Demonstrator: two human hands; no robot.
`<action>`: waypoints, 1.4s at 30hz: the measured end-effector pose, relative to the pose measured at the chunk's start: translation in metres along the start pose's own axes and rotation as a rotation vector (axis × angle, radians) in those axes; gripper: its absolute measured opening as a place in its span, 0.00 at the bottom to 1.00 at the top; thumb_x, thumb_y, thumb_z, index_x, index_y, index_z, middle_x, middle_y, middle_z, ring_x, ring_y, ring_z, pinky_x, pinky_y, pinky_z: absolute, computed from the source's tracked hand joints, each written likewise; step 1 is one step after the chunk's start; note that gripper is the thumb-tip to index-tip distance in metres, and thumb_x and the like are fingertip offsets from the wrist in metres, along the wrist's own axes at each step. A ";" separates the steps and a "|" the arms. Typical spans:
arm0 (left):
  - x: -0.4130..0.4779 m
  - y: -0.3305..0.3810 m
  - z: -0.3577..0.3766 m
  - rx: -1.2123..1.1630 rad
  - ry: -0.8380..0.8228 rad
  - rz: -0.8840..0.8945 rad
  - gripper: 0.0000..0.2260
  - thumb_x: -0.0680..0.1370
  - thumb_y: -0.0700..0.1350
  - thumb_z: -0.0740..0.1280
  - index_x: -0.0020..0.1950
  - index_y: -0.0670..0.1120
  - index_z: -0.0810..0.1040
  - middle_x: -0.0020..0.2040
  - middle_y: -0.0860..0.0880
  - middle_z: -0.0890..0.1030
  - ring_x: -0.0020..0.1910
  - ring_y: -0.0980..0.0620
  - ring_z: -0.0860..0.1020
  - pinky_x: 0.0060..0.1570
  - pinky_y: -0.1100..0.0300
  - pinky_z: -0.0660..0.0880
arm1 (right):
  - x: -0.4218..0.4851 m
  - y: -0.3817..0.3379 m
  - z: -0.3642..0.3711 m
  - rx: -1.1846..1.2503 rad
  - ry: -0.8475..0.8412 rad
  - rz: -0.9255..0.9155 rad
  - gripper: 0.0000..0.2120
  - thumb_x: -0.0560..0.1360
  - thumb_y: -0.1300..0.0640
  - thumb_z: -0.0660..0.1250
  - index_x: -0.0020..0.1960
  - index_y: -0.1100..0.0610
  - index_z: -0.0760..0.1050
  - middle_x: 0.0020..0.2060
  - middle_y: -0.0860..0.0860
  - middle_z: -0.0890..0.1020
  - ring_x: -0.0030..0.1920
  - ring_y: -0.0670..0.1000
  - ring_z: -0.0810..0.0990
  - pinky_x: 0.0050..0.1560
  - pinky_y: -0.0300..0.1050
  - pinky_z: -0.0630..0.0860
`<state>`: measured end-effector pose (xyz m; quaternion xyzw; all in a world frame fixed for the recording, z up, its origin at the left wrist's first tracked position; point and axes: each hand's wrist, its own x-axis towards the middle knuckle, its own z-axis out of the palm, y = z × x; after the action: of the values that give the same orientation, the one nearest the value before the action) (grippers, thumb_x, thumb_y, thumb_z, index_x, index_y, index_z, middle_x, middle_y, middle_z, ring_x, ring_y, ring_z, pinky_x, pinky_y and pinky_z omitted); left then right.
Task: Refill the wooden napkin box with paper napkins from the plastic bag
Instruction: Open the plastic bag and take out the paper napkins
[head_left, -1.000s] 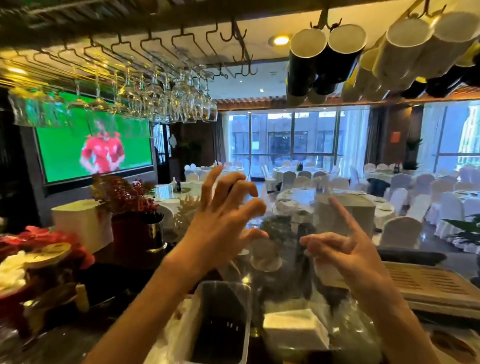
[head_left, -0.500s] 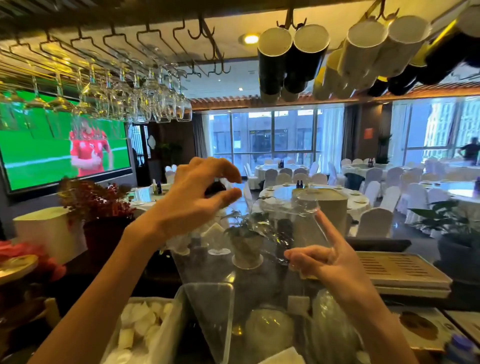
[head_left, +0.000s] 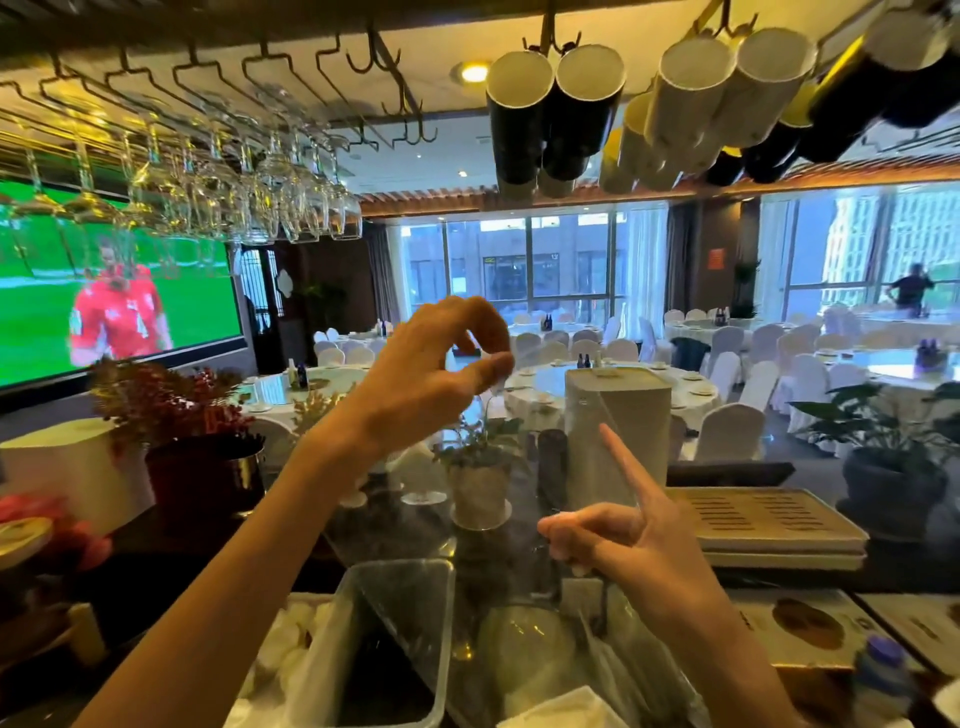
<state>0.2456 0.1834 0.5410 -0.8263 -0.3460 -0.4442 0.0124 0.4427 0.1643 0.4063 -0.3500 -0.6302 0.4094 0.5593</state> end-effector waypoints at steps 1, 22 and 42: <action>-0.002 0.003 0.000 0.010 -0.066 0.018 0.11 0.74 0.56 0.66 0.50 0.51 0.76 0.48 0.59 0.77 0.50 0.59 0.73 0.50 0.69 0.68 | -0.001 0.000 0.001 0.002 -0.004 0.002 0.52 0.66 0.59 0.78 0.78 0.42 0.47 0.40 0.56 0.88 0.41 0.55 0.87 0.41 0.43 0.84; -0.146 -0.052 0.055 -0.055 -0.418 -0.136 0.10 0.80 0.50 0.63 0.43 0.46 0.77 0.34 0.50 0.77 0.34 0.51 0.75 0.36 0.50 0.73 | -0.117 0.105 -0.008 0.088 -0.118 0.294 0.25 0.72 0.53 0.70 0.68 0.45 0.73 0.56 0.50 0.85 0.57 0.50 0.84 0.53 0.39 0.80; -0.275 -0.069 0.133 0.084 -0.591 -0.059 0.11 0.80 0.57 0.56 0.51 0.53 0.74 0.42 0.55 0.80 0.37 0.61 0.76 0.36 0.63 0.74 | -0.177 0.146 0.080 -1.172 -0.179 -0.167 0.20 0.70 0.56 0.76 0.61 0.54 0.78 0.53 0.49 0.85 0.58 0.52 0.79 0.60 0.44 0.70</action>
<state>0.2007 0.1251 0.2364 -0.9083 -0.3765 -0.1697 -0.0675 0.3843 0.0562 0.1970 -0.5136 -0.8210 -0.0238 0.2481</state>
